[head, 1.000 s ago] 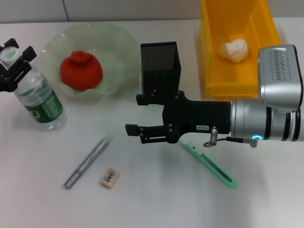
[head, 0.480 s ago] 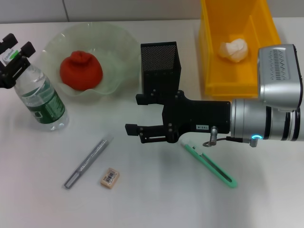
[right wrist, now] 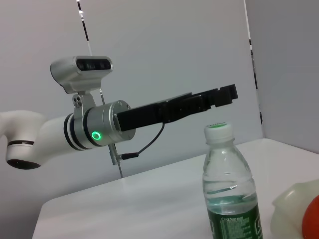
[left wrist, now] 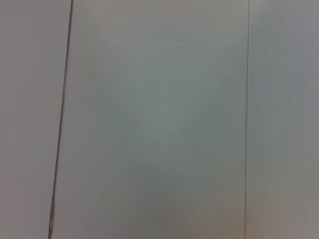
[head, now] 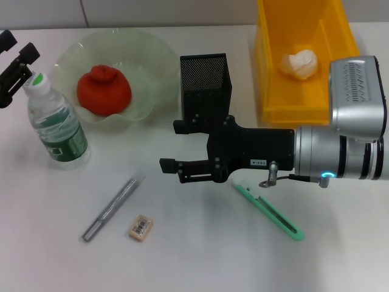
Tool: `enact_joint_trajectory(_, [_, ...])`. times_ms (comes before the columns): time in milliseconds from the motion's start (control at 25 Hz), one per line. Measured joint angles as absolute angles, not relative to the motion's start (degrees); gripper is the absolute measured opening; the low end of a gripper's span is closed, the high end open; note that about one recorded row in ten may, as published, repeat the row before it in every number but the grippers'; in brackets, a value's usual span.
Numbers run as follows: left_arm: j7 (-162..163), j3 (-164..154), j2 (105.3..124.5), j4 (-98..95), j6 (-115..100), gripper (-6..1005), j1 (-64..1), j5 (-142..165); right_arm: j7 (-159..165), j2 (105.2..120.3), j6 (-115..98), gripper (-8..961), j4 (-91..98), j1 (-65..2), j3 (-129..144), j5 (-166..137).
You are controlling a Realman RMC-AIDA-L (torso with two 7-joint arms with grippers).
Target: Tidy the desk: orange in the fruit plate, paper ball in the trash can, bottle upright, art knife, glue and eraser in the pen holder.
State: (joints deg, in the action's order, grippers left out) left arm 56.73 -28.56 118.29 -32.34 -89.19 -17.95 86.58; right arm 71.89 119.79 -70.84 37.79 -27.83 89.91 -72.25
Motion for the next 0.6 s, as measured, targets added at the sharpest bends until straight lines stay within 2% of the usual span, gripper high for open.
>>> enact_joint_trajectory(600, [60.4, -32.9, 118.21, -36.2, -101.4, 494, -17.5, 87.0, 71.9, 119.8, -70.9, 829, 37.8, -27.8, 89.9, -72.2])
